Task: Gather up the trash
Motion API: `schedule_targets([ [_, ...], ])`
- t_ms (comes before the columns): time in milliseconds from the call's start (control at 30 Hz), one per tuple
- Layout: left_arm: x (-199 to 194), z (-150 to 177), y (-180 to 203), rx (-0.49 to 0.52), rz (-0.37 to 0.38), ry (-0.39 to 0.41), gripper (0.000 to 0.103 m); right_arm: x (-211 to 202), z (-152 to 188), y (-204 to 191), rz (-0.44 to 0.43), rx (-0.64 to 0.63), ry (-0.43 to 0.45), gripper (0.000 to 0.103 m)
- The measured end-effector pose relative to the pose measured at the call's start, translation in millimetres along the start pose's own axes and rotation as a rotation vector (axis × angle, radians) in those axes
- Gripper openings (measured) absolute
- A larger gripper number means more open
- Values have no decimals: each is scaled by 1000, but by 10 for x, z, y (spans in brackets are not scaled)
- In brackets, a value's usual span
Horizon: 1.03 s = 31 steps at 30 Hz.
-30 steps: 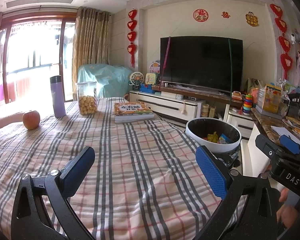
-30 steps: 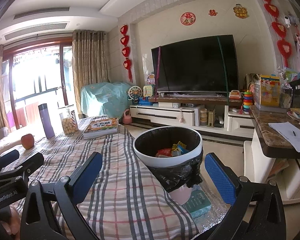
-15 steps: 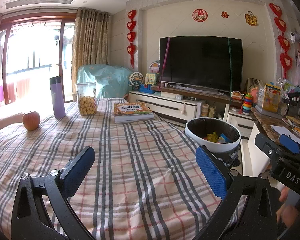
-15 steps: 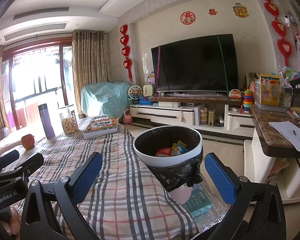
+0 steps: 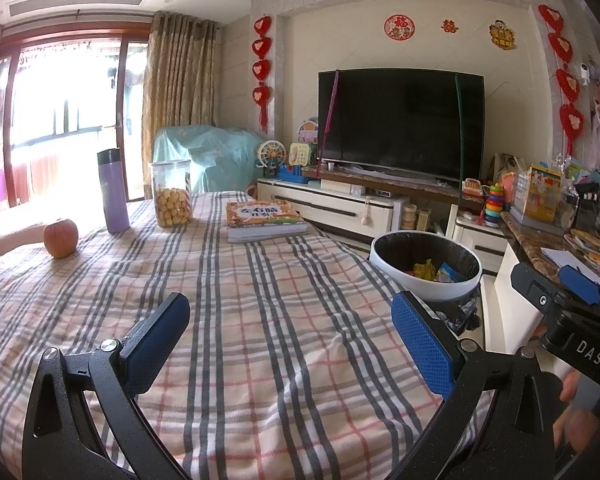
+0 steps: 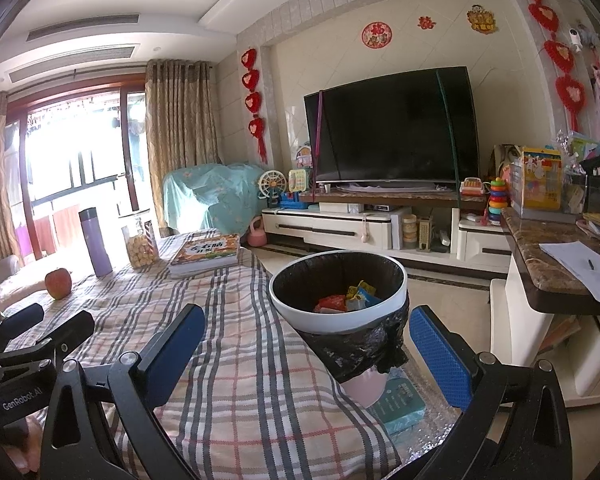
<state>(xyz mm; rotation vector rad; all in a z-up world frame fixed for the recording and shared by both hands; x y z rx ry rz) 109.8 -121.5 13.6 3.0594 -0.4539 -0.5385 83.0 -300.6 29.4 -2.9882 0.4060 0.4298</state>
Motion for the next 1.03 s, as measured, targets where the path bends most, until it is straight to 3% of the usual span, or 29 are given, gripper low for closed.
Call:
schedule_targets([
  [1033,149,18,33,12,16,-37,103,202,26,90,-28,30,-57,103],
])
Point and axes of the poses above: each gripper's, at about its wrist camera, not at the fingertips, and x roughly the way its jaws point, y to its right, z to its underside, the point moved 7 cm from there along x, roughly the way its jaws point, and after that the axes turned 5 degrees about z, right-handed, at the moved point
